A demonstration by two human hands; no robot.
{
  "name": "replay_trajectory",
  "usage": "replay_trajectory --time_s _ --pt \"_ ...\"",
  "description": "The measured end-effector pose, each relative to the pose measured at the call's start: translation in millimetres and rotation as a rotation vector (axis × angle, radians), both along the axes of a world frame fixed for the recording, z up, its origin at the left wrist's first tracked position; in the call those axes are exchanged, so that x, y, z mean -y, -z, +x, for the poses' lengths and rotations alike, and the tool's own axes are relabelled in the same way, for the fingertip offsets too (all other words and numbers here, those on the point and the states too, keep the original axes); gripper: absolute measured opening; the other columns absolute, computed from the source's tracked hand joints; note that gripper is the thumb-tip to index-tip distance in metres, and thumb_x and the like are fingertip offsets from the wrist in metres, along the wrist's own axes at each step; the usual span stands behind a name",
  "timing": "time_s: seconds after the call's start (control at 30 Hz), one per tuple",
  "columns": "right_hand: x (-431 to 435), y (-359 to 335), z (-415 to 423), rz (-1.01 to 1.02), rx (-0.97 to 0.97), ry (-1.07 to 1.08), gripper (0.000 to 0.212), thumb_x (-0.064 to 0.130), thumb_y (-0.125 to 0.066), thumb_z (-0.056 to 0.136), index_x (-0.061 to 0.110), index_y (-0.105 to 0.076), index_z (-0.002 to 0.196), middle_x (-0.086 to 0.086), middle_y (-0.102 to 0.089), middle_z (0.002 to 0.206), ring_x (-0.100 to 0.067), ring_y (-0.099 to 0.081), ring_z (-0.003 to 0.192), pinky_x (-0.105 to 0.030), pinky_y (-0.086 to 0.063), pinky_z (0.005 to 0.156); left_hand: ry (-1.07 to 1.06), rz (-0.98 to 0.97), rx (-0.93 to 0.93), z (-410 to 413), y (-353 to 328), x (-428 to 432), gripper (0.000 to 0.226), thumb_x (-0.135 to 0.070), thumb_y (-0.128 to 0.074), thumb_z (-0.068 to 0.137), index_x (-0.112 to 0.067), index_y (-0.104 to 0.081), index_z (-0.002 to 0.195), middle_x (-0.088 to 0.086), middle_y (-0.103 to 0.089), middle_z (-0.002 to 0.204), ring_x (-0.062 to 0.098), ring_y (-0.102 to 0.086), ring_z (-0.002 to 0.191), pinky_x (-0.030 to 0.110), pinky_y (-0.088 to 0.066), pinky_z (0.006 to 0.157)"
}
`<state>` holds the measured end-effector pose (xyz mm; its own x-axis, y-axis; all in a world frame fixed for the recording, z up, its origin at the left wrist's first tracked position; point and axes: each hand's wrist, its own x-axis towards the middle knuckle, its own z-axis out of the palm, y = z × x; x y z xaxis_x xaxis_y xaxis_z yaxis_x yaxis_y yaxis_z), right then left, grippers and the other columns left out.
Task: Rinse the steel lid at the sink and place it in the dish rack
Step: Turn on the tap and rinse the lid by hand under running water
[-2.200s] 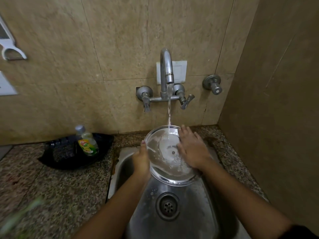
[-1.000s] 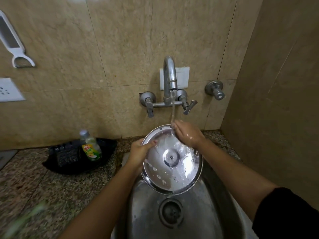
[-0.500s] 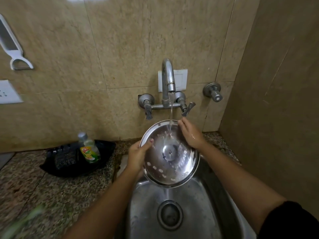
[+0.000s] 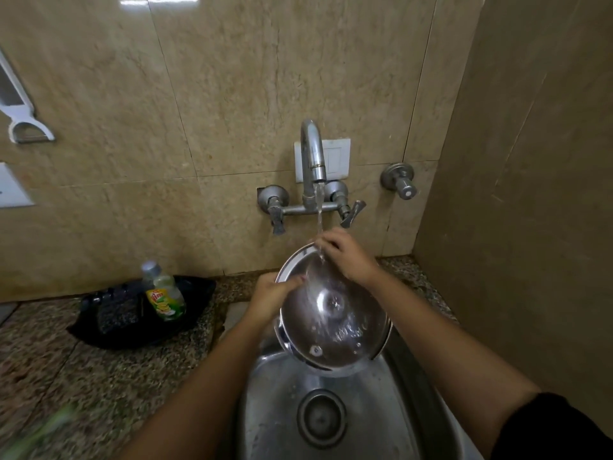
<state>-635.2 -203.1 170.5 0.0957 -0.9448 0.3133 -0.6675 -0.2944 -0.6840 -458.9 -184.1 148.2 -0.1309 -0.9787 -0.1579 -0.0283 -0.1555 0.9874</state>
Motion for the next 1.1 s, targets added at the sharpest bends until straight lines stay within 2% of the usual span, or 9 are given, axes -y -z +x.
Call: replay_trajectory --time_s 0.1,0.2,0.3,0.37,0.5,0.73,0.93,1.03,1.1 --pt "-7.0 -7.0 22.7 -0.081 -0.323 -0.172 0.025 0.031 -0.052 0.095 0.022 -0.069 0.111 0.009 -0.053 0.094 -0.011 -0.047 0.099 -0.035 -0.03 0.086 0.121 -0.035 0.05 -1.9 -8.4 3.9 0.021 -0.006 -0.072 0.077 0.002 -0.071 0.097 0.023 -0.07 0.095 0.03 -0.065 0.084 0.036 -0.05 0.077" --pt "-4.4 -4.3 12.8 -0.033 -0.027 -0.12 0.026 0.028 -0.054 0.094 0.023 -0.067 0.116 0.013 -0.051 0.09 -0.013 -0.051 0.097 -0.035 -0.038 0.091 0.062 -0.055 -0.038 -1.2 -8.2 0.4 0.02 -0.006 -0.071 0.079 0.001 -0.071 0.098 0.021 -0.072 0.09 0.028 -0.067 0.076 0.033 -0.053 0.072" --pt "3.5 4.5 -8.7 0.032 0.221 0.122 0.024 0.028 -0.054 0.094 0.028 -0.066 0.115 0.001 -0.063 0.098 -0.023 -0.059 0.101 -0.044 -0.046 0.096 -0.028 -0.016 -0.11 1.9 -2.1 -3.1 0.012 -0.008 -0.071 0.08 -0.004 -0.072 0.091 0.007 -0.074 0.079 0.019 -0.07 0.064 0.027 -0.058 0.062" --pt "4.9 5.9 -4.6 -0.002 0.156 0.11 0.024 0.034 -0.053 0.092 0.027 -0.07 0.109 -0.003 -0.066 0.099 -0.023 -0.058 0.101 -0.046 -0.045 0.095 0.024 0.004 -0.081 2.4 -2.0 0.2 0.009 -0.008 -0.072 0.079 -0.006 -0.073 0.088 0.011 -0.074 0.08 0.024 -0.07 0.069 0.03 -0.057 0.066" --pt "-7.4 -1.7 26.5 -0.067 -0.239 -0.179 0.028 0.035 -0.054 0.093 0.027 -0.068 0.116 0.003 -0.058 0.094 -0.012 -0.046 0.097 -0.034 -0.031 0.087 0.207 -0.101 0.051 0.9 -9.6 8.8 0.013 -0.001 -0.067 0.079 -0.007 -0.073 0.089 0.017 -0.072 0.089 0.026 -0.069 0.081 0.035 -0.053 0.078" --pt "3.3 16.0 -0.7 -0.044 0.092 0.229 0.025 0.036 -0.054 0.093 0.029 -0.07 0.111 0.002 -0.068 0.1 -0.021 -0.057 0.101 -0.045 -0.041 0.097 -0.018 0.052 -0.129 2.2 3.9 -5.5 0.015 -0.006 -0.07 0.08 0.003 -0.071 0.092 0.019 -0.072 0.082 0.031 -0.068 0.071 0.038 -0.056 0.072" --pt "-9.8 0.1 36.3 -0.14 -0.281 -0.216 0.026 0.036 -0.059 0.09 0.025 -0.072 0.109 0.004 -0.063 0.094 -0.013 -0.05 0.095 -0.034 -0.031 0.083 0.166 -0.03 -0.011 0.7 -9.6 0.2 0.023 0.006 -0.064 0.078 0.002 -0.07 0.1 0.02 -0.07 0.095 0.03 -0.067 0.089 0.039 -0.052 0.086" --pt "-2.7 8.6 19.9 -0.088 -0.037 -0.103 0.026 0.041 -0.059 0.088 0.028 -0.071 0.106 0.016 -0.06 0.087 -0.01 -0.056 0.091 -0.036 -0.044 0.087 0.075 -0.017 -0.085 -0.4 -8.1 -6.4 0.016 0.0 -0.067 0.08 0.002 -0.07 0.095 0.023 -0.069 0.091 0.032 -0.065 0.083 0.04 -0.051 0.081" --pt "1.5 13.3 7.3 -0.039 0.172 0.094 0.027 0.038 -0.059 0.089 0.023 -0.072 0.107 0.01 -0.068 0.095 -0.015 -0.062 0.094 -0.044 -0.049 0.09 0.003 0.036 -0.135 1.0 -2.8 -8.0 0.013 -0.005 -0.069 0.08 0.0 -0.071 0.092 0.02 -0.071 0.086 0.032 -0.067 0.077 0.042 -0.053 0.08"
